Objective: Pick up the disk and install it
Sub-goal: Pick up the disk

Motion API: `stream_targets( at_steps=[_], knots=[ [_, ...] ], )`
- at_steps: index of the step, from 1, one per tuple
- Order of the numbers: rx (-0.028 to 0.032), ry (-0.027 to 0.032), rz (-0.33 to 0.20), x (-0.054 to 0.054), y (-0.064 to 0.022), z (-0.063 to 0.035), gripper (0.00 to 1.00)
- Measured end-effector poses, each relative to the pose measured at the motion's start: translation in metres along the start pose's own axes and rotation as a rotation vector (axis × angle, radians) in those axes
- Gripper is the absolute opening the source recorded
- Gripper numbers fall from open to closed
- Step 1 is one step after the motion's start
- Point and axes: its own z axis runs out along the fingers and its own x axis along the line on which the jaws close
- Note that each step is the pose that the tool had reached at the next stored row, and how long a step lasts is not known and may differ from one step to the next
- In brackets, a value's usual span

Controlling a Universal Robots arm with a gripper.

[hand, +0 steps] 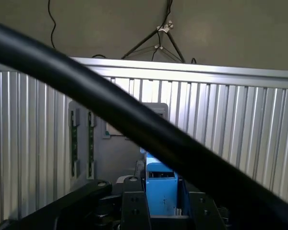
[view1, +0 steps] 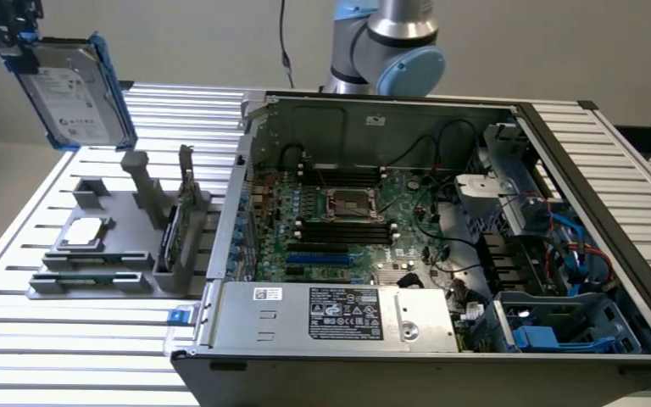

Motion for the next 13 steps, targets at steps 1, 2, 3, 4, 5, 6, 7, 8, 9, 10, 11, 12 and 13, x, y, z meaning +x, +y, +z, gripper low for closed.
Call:
stream_targets(
  at_steps=[1, 2, 3, 4, 5, 6, 7, 8, 9, 10, 11, 12, 13],
  knots=[
    [-0.0001, -0.0006, 0.0, 0.001, -0.002, -0.0048, 0.33],
    [0.0001, -0.0012, 0.0, 0.003, -0.0041, -0.0093, 0.33],
    [0.0001, -0.0016, 0.0, 0.004, -0.0062, -0.0138, 0.33],
    [0.0, -0.0022, 0.0, 0.005, -0.0084, -0.0183, 0.33],
    [0.0001, -0.0027, 0.0, 0.007, -0.0108, -0.0228, 0.33],
    [0.0001, -0.0032, 0.0, 0.008, -0.0132, -0.0273, 0.33],
    [0.0001, -0.0038, 0.0, 0.01, -0.016, -0.0323, 0.33],
    [0.0002, -0.0045, 0.0, 0.011, -0.0189, -0.0367, 0.33],
    [0.0001, -0.0054, 0.0, 0.013, -0.0221, -0.0409, 0.33],
    [0.0003, -0.0063, 0.0, 0.014, -0.0256, -0.0448, 0.33],
    [0.0004, -0.0074, 0.0, 0.015, -0.0294, -0.0482, 0.33],
    [0.0003, -0.0084, 0.0, 0.017, -0.0335, -0.0509, 0.33],
    [0.0005, -0.0096, 0.0, 0.018, -0.0378, -0.0532, 0.33]
  ],
)
